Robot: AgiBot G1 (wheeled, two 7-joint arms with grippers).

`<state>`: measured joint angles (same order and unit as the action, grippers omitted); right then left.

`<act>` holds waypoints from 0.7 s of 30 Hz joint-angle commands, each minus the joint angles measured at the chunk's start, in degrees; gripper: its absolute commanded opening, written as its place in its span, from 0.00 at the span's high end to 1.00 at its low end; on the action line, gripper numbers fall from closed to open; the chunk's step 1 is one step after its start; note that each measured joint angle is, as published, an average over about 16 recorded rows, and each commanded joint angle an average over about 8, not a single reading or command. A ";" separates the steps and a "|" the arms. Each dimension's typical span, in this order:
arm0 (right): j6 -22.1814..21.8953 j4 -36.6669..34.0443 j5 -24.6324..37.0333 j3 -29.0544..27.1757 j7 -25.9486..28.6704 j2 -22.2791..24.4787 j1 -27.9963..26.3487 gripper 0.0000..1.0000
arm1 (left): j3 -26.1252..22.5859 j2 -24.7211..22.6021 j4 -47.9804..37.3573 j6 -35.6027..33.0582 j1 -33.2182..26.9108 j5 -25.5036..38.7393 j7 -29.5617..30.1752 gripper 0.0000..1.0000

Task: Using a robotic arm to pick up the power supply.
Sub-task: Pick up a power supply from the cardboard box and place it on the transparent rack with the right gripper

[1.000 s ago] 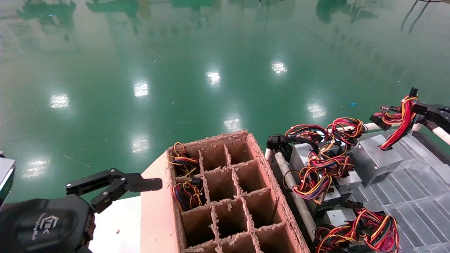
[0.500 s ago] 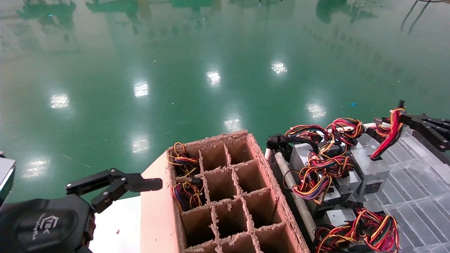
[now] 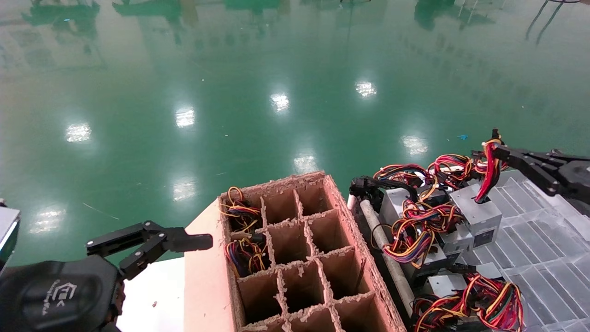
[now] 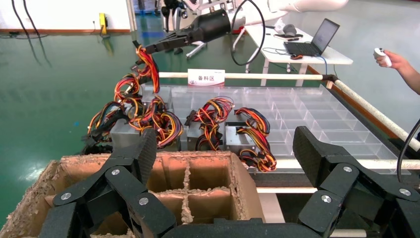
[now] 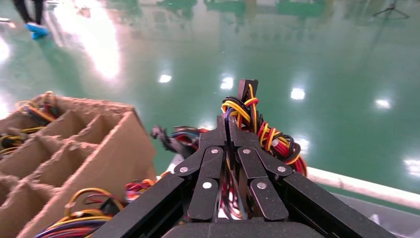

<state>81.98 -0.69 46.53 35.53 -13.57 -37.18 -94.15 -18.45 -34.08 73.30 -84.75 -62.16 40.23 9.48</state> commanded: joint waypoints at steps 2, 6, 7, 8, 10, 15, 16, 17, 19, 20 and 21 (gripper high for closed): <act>1.27 -0.19 -0.31 -0.22 0.51 -0.01 0.60 1.00 | -0.01 0.00 0.00 0.00 0.00 0.00 0.00 0.07; 2.25 -1.54 -2.59 -1.84 0.81 -0.02 2.40 1.00 | -0.01 0.01 0.00 0.01 0.00 -0.01 -0.01 0.07; 2.29 -2.00 -3.38 -2.40 0.80 -0.06 2.98 1.00 | -0.01 0.01 0.00 0.01 0.00 -0.01 -0.01 0.07; 2.23 -2.47 -4.21 -2.99 0.77 -0.12 3.59 1.00 | -0.02 0.01 0.00 0.01 0.00 -0.01 -0.01 0.07; 1.76 -3.50 -5.89 -4.20 0.62 -0.30 4.90 1.00 | -0.02 0.01 0.00 0.01 0.00 -0.01 -0.01 0.07; -1.02 -6.02 -9.75 -6.97 0.27 -1.21 8.47 1.00 | -0.03 0.01 0.00 0.01 -0.01 -0.02 -0.01 0.07; -1.59 -6.44 -10.41 -7.47 0.25 -1.45 9.21 1.00 | -0.03 0.01 0.00 0.01 -0.01 -0.02 -0.02 0.07; -2.12 -6.84 -11.11 -7.98 0.23 -1.72 9.99 1.00 | -0.03 0.01 0.00 0.01 -0.01 -0.02 -0.02 0.08; -2.91 -7.44 -12.42 -8.97 0.19 -2.29 11.56 1.00 | -0.04 0.01 0.00 0.02 -0.01 -0.03 -0.02 0.08; -3.20 -7.66 -13.10 -9.48 0.15 -2.58 12.36 1.00 | -0.04 0.02 0.00 0.02 -0.01 -0.03 -0.02 0.08; -3.43 -7.79 -13.72 -9.96 0.10 -2.84 13.12 1.00 | -0.04 0.02 0.00 0.02 -0.01 -0.03 -0.02 0.09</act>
<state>78.80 -7.96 33.02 25.74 -13.54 -39.85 -81.27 -18.49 -34.06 73.30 -84.74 -62.17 40.20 9.46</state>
